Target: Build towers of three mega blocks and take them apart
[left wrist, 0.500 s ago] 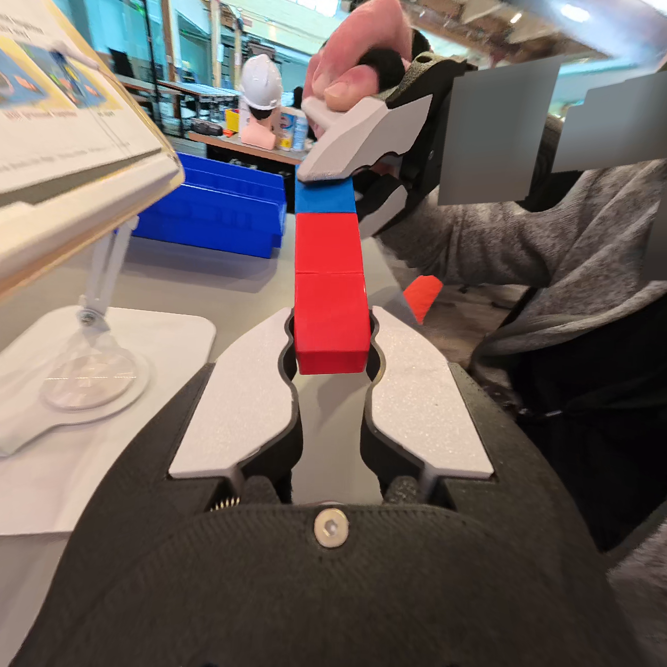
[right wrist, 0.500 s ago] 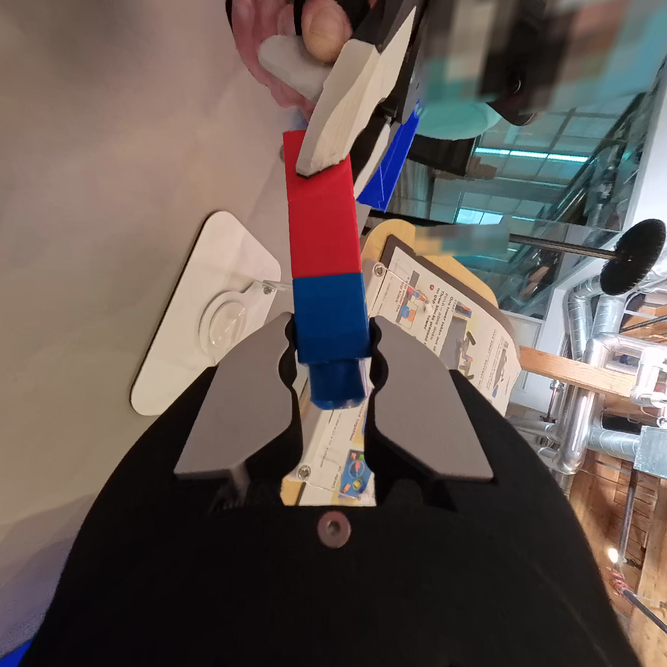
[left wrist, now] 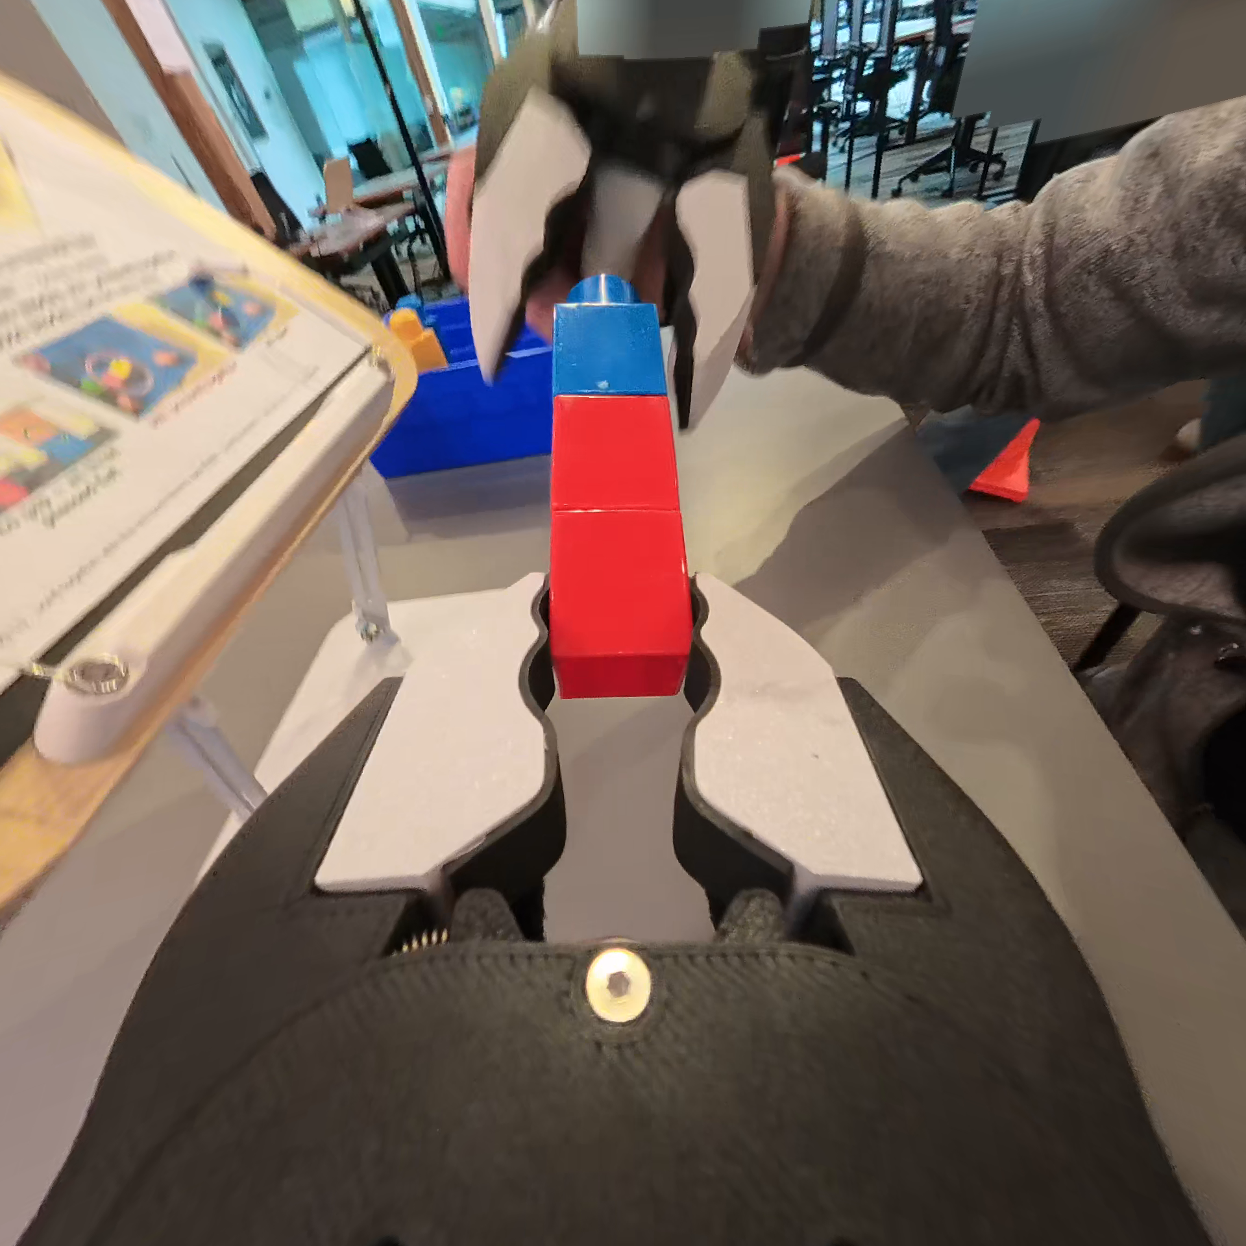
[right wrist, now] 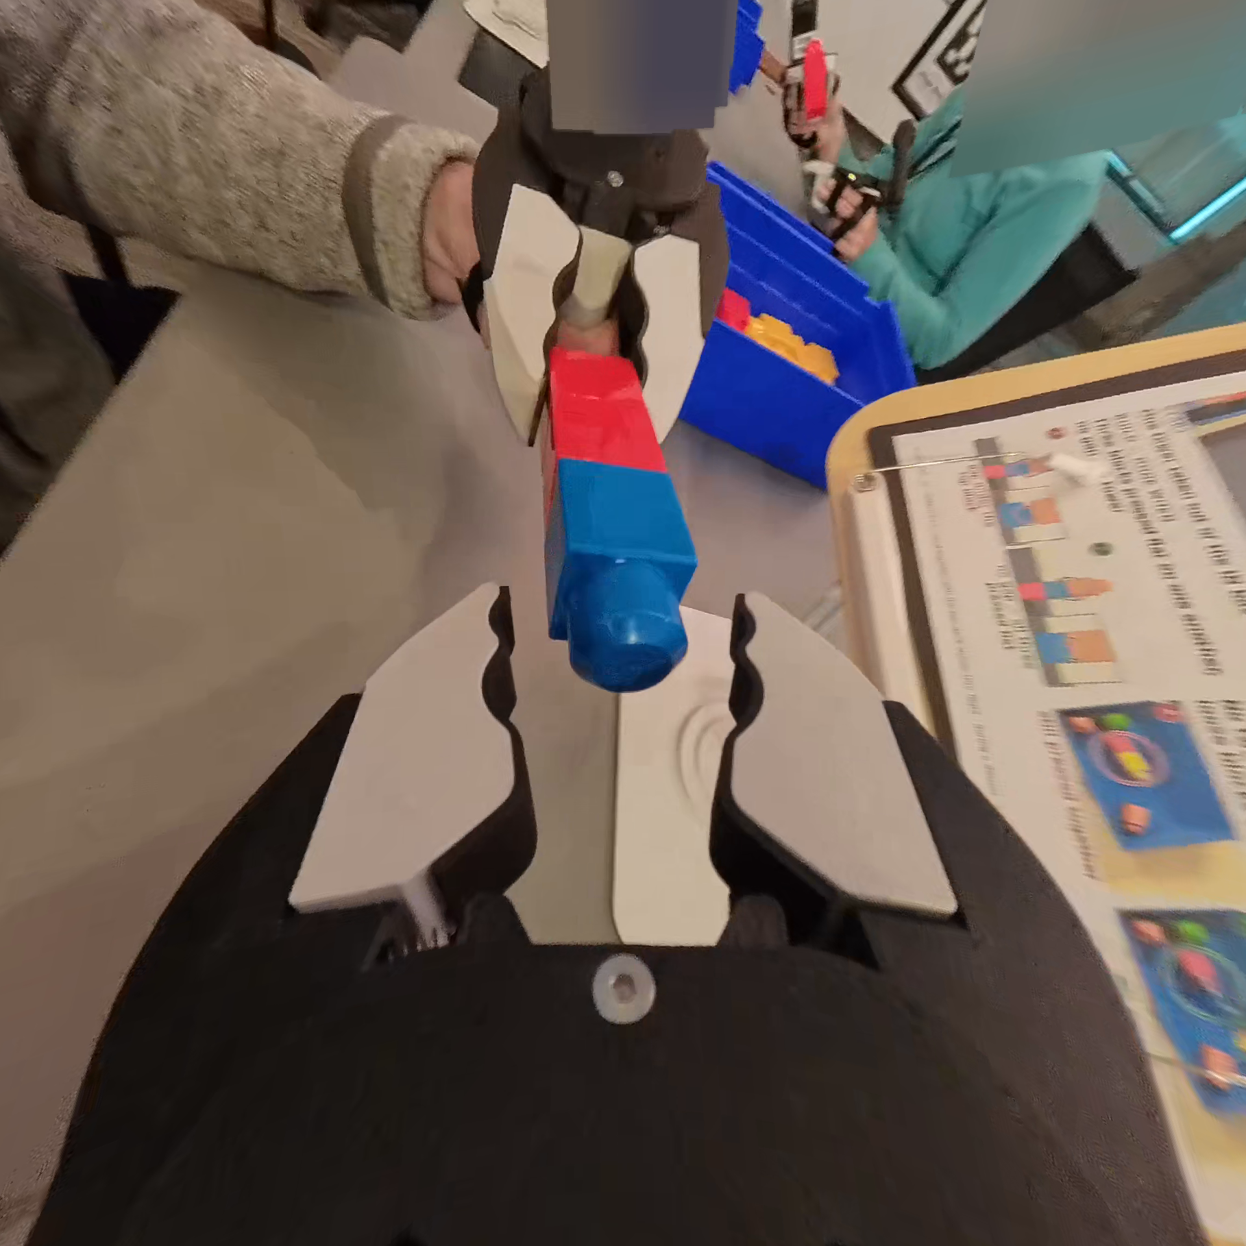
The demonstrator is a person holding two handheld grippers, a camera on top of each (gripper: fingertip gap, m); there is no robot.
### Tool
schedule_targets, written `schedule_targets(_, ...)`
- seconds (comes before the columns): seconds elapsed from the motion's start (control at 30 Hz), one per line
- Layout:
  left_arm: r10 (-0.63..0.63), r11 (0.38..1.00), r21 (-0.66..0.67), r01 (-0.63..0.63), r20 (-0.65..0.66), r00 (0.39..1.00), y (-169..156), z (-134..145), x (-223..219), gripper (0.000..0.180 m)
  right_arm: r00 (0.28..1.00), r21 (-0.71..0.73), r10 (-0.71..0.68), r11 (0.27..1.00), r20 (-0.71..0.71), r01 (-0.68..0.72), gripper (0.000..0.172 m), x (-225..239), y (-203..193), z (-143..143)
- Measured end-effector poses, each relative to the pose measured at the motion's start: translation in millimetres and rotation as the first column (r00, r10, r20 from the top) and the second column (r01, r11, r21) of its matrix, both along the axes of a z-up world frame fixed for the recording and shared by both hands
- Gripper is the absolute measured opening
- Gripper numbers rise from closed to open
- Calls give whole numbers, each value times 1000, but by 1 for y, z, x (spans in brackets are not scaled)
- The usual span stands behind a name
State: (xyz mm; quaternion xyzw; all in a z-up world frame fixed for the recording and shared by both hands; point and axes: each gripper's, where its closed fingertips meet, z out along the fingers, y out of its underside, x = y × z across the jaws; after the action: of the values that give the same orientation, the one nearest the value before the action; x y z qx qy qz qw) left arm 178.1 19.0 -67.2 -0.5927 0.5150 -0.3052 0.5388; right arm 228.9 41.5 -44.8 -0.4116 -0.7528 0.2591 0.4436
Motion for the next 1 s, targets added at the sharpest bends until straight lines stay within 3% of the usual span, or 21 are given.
schedule_targets(0.13, 5, 998, 68, 0, -74, 997, -4, -4, 4, 36, 996, -110, 76, 991, -45, -81, 37, -5, -14, -7)
schedule_targets(0.33, 5, 995, 100, 4, -81, 997, -7, -1, 4, 35, 985, -98, 114, 987, -132, -127, 36, -5, -20, -4)
schedule_targets(0.83, 8, 995, 105, 2, -90, 996, -7, -4, 6, 35, 989, -70, 111, 991, -95, -117, 36, -3, -19, -10)
schedule_targets(1.0, -20, 995, 96, 18, 11, 1000, -10, 10, 9, 36, 974, -139, 102, 981, -201, -132, 42, -2, -22, 10)
